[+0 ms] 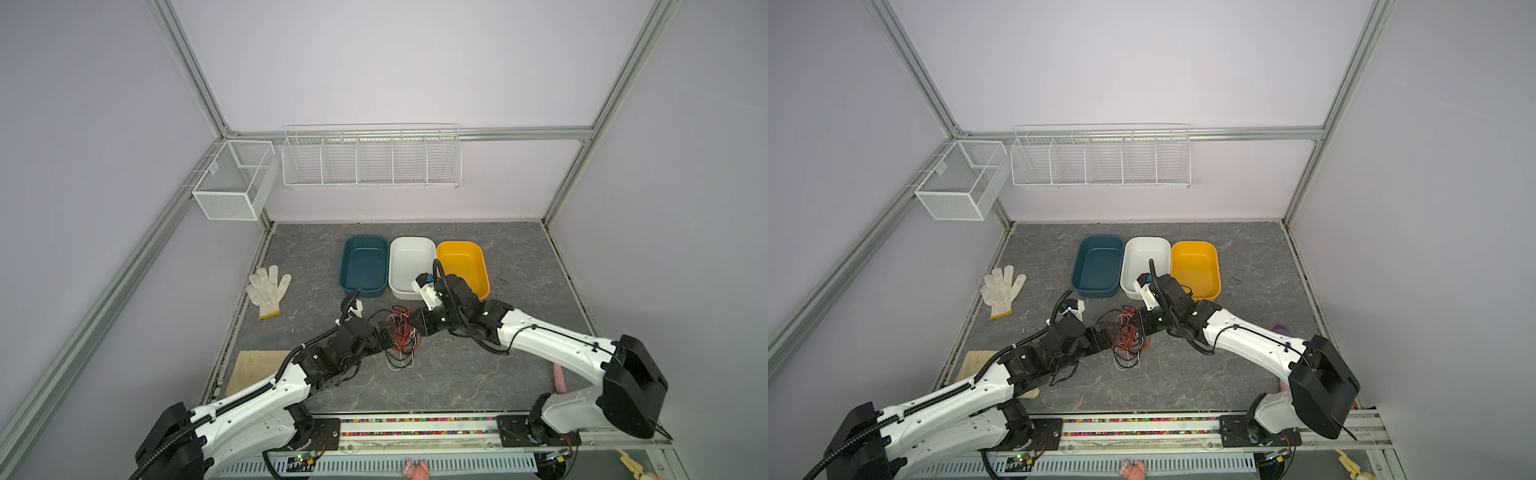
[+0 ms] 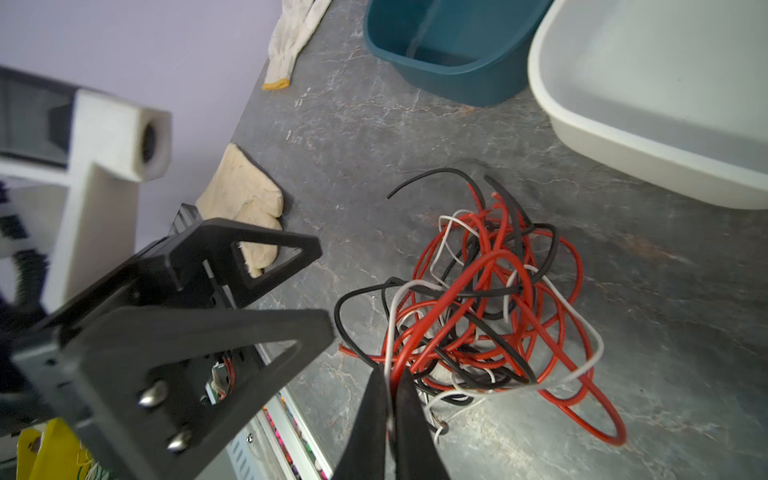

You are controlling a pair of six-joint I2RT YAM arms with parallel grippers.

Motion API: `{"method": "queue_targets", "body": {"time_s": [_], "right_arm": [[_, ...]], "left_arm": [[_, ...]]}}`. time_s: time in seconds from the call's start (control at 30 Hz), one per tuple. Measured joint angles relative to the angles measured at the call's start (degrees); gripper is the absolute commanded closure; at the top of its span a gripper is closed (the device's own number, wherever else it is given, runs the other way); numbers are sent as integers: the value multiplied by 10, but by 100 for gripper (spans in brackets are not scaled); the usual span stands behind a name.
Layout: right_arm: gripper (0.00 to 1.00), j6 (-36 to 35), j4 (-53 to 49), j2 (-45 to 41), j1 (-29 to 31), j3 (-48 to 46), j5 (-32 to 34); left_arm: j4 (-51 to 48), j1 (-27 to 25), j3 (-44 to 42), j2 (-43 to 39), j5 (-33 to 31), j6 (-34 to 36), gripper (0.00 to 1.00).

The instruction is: Untangle the cables

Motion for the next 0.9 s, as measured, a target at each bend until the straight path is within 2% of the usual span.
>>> {"method": "queue_targets", "body": {"time_s": [0.23,0.47,0.63,0.9], "right_arm": [[93,-33,-35,-40,39,21,35],[93,-47,-60,-55,42,27,70],[93,-49,-73,-74,42,27,96],[93,-50,-100,-104,42,29,140]], "left_arm": [[47,-28,0,56,5,-13,3],[83,-45,0,91,10,-21,15],[110,-48,-4,93,12,-29,36],[141,-49,-36,90,7,-38,86]]}}
